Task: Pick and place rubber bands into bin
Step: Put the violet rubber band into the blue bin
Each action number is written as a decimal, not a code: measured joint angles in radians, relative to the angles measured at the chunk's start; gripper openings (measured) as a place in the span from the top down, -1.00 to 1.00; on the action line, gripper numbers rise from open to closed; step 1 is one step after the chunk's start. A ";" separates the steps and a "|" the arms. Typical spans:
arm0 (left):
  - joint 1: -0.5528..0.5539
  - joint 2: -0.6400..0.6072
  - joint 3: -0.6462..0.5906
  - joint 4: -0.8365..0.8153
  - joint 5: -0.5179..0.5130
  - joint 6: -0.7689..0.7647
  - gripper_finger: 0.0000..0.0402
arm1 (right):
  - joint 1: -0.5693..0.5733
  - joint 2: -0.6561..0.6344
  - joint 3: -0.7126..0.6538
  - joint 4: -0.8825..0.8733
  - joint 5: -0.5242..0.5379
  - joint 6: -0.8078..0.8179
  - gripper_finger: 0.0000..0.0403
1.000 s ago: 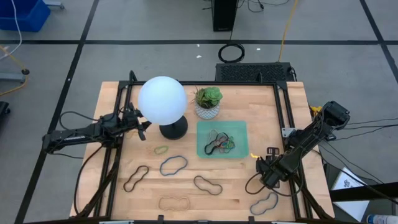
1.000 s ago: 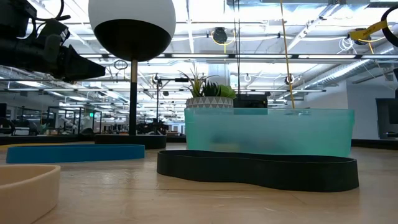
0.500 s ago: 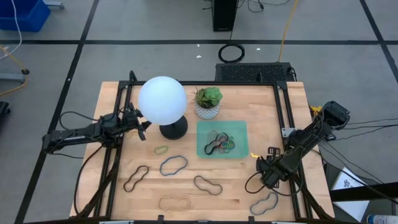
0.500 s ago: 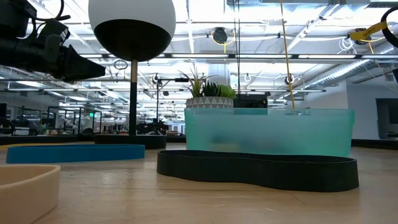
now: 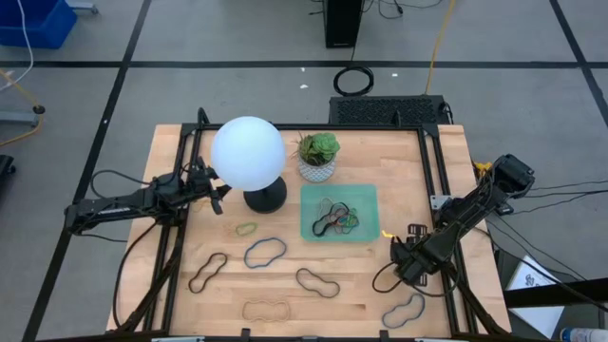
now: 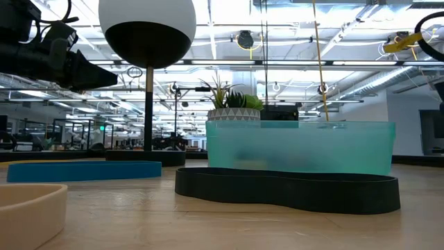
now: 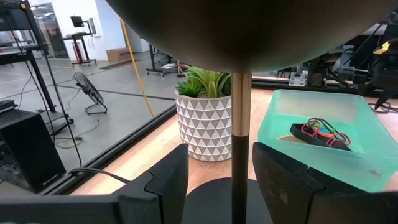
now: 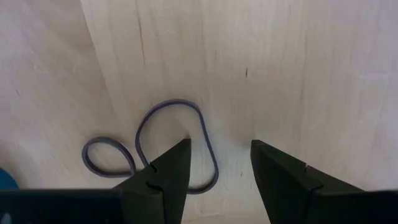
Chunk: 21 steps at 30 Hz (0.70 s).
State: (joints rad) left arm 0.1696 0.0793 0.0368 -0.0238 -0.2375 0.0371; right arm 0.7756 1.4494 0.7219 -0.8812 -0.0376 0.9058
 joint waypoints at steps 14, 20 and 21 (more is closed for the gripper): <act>0.000 0.000 0.000 0.001 0.000 0.003 0.07 | -0.066 -0.003 -0.077 0.087 -0.054 -0.109 0.26; 0.000 0.000 0.000 0.001 0.000 0.003 0.07 | -0.070 -0.007 -0.151 0.103 -0.069 -0.040 0.37; 0.000 0.000 0.000 0.001 0.000 0.003 0.07 | -0.070 -0.007 -0.152 0.099 -0.069 -0.040 0.39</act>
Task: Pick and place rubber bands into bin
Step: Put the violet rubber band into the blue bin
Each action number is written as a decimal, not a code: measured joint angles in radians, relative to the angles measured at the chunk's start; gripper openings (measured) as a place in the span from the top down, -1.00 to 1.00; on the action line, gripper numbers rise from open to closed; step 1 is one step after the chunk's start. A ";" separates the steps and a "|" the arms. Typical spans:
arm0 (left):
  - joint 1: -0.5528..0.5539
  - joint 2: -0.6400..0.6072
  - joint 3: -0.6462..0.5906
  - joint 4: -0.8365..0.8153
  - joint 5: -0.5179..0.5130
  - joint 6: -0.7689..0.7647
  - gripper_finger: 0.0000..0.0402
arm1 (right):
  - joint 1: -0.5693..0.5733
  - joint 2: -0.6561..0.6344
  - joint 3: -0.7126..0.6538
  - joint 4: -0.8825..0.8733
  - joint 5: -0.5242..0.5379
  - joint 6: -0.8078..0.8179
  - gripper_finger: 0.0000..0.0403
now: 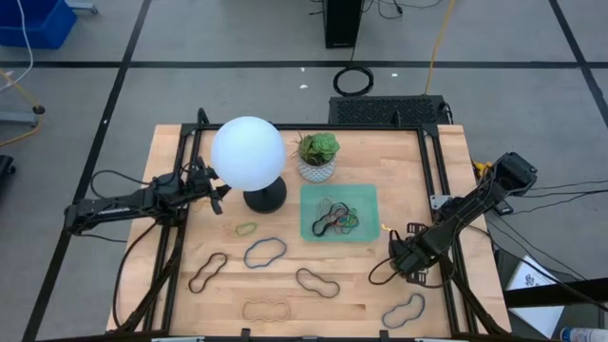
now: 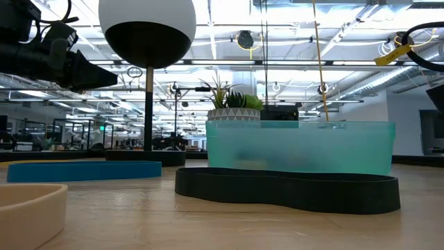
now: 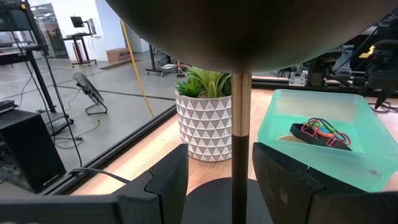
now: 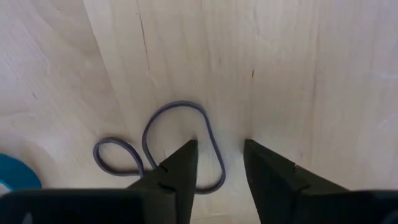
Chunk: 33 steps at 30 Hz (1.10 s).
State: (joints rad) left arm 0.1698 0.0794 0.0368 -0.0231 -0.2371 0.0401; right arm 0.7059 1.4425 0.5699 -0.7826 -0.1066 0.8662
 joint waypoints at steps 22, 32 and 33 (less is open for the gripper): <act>0.000 0.000 0.000 -0.002 0.000 0.000 0.07 | 0.003 -0.026 -0.010 0.027 0.050 -0.148 0.88; 0.000 0.000 0.000 -0.002 0.000 0.000 0.07 | 0.002 -0.040 -0.004 0.027 0.022 -0.127 1.00; 0.000 0.000 0.000 -0.002 0.000 0.000 0.07 | 0.002 -0.052 0.003 0.027 0.020 -0.124 1.00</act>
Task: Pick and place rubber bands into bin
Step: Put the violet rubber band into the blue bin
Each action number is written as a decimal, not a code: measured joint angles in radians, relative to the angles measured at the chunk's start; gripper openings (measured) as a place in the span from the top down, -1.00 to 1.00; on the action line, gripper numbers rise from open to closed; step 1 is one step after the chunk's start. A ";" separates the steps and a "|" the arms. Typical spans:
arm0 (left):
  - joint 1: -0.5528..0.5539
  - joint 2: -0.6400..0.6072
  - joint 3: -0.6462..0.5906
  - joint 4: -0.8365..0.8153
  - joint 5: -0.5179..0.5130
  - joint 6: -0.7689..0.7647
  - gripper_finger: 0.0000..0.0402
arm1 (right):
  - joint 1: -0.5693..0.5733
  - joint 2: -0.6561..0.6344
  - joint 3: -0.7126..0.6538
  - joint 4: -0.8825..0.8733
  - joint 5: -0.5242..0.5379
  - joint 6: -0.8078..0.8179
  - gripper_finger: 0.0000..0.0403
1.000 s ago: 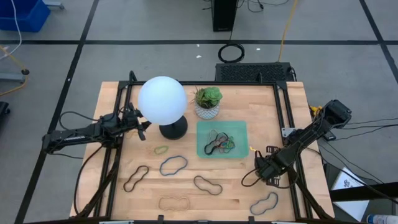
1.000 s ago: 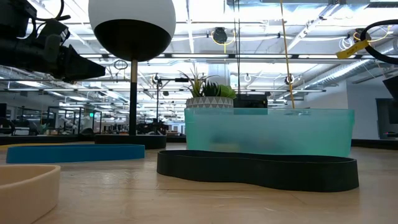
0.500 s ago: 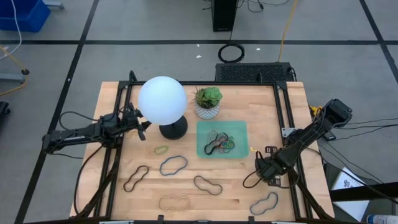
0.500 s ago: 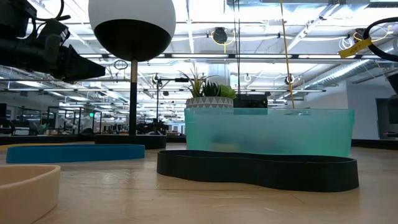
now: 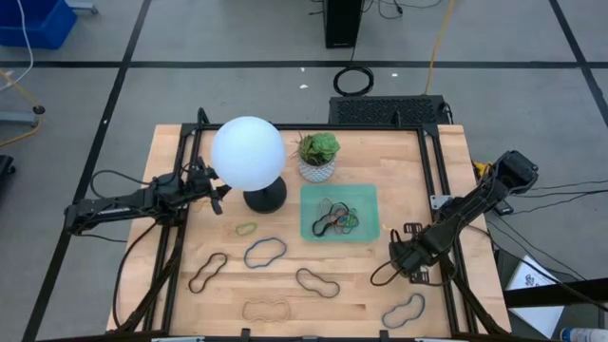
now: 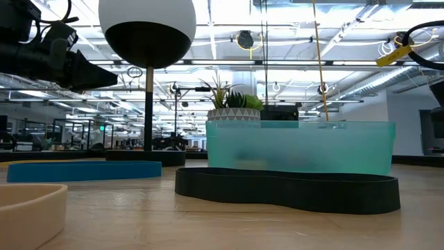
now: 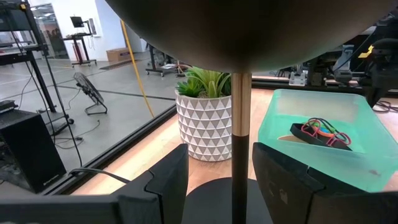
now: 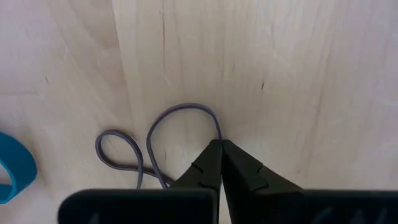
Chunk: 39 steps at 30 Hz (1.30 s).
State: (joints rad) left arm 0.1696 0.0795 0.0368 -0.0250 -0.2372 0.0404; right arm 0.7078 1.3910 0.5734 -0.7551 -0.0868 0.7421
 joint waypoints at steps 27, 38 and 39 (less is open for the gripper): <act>0.000 0.000 0.000 0.001 0.000 0.000 0.07 | 0.000 -0.447 0.101 0.682 0.766 -0.682 1.00; 0.000 0.000 0.000 0.002 0.000 0.000 0.07 | -0.113 -0.391 0.102 1.308 0.824 -1.515 1.00; 0.000 0.000 0.000 0.002 0.000 0.000 0.07 | -0.138 -0.384 0.102 1.319 0.824 -1.531 1.00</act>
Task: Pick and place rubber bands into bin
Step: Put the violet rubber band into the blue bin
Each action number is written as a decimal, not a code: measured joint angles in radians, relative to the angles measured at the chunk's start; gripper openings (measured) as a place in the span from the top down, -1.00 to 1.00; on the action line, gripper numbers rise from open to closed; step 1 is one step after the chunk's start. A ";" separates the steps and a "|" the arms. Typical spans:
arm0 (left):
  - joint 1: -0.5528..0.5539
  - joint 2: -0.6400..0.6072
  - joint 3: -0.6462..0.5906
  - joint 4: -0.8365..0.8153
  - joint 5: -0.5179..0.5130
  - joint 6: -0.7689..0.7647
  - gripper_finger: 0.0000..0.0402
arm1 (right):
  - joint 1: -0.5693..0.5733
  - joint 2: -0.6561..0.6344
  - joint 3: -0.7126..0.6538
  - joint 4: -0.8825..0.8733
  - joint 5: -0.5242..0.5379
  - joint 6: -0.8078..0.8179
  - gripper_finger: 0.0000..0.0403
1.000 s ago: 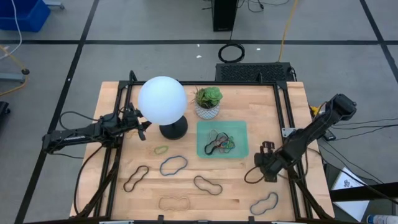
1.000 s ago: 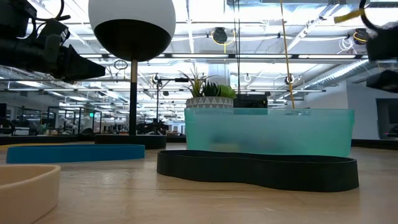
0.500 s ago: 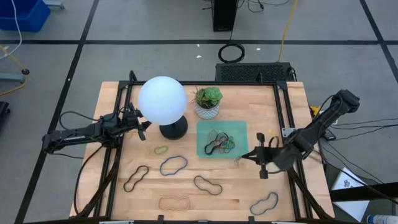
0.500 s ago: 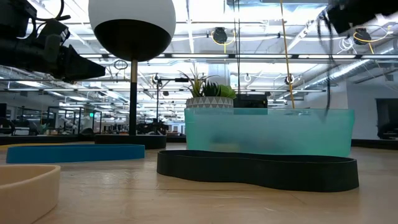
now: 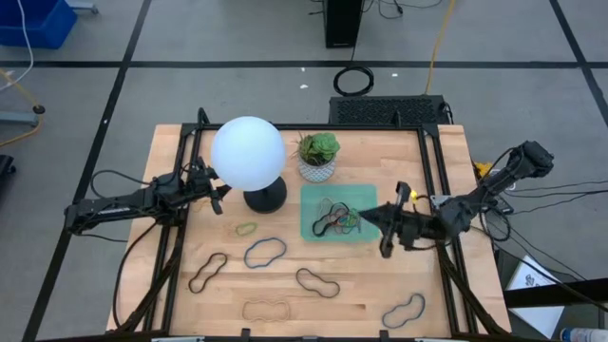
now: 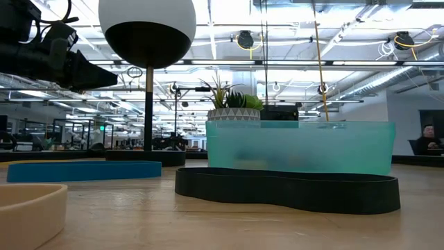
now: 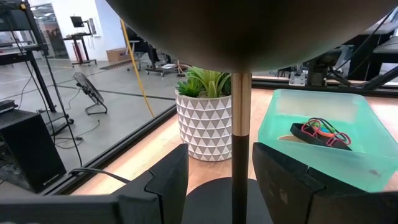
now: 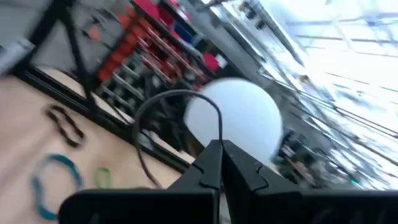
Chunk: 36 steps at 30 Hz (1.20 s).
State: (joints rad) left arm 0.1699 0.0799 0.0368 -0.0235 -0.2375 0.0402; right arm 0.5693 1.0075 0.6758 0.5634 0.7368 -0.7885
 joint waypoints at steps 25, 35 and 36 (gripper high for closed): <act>0.000 0.000 0.000 -0.002 0.000 0.008 0.07 | -0.349 0.366 0.000 -0.443 -0.302 0.749 1.00; 0.000 0.000 0.000 -0.002 0.000 0.008 0.07 | -0.355 0.510 0.000 -0.472 -0.405 0.851 1.00; 0.000 0.000 0.000 -0.002 0.000 0.008 0.07 | -0.355 0.512 0.000 -0.472 -0.416 0.861 1.00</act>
State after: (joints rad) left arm 0.1696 0.0803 0.0368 -0.0250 -0.2377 0.0479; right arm 0.2146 1.5198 0.6754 0.0917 0.3207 0.0723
